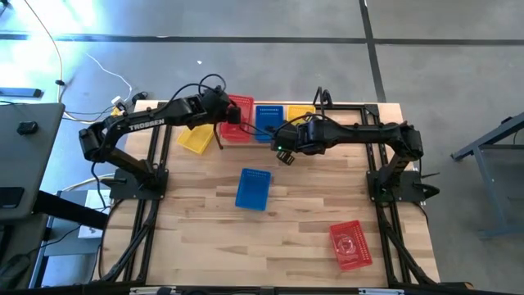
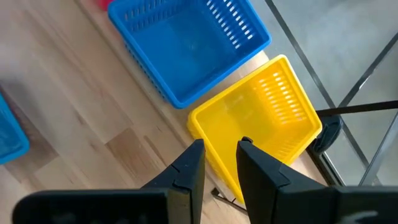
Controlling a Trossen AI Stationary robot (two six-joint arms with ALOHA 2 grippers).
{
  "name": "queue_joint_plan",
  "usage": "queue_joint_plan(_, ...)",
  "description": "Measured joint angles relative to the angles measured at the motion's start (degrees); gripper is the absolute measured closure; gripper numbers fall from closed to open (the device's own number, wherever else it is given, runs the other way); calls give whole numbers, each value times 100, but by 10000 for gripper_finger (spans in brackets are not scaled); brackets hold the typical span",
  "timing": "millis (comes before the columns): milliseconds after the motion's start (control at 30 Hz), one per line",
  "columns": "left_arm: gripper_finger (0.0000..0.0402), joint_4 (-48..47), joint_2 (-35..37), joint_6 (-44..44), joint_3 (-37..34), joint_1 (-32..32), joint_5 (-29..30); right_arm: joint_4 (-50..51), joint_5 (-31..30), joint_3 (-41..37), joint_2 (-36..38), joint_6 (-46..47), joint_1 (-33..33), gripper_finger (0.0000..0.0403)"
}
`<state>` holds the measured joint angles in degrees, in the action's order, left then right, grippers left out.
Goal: Stack baskets on shelf by color
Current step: Stack the left red bin on top of the red bin on the shelf
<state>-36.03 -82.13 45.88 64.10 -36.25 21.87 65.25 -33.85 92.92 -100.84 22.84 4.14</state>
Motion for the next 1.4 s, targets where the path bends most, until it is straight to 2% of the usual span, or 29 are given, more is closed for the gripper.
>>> queue_joint_plan(267,401,74,-293,60,7,4,-40,0,0,0,0,2,0,323)
queue_joint_plan(667,401,68,-300,197,7,0,-88,4,0,0,0,2,0,323)
queue_joint_plan(1100,369,97,-288,277,11,-131,-546,230,0,0,0,21,0,323)
queue_joint_plan(1400,358,90,-288,206,13,-129,-484,268,0,0,0,21,-2,323)
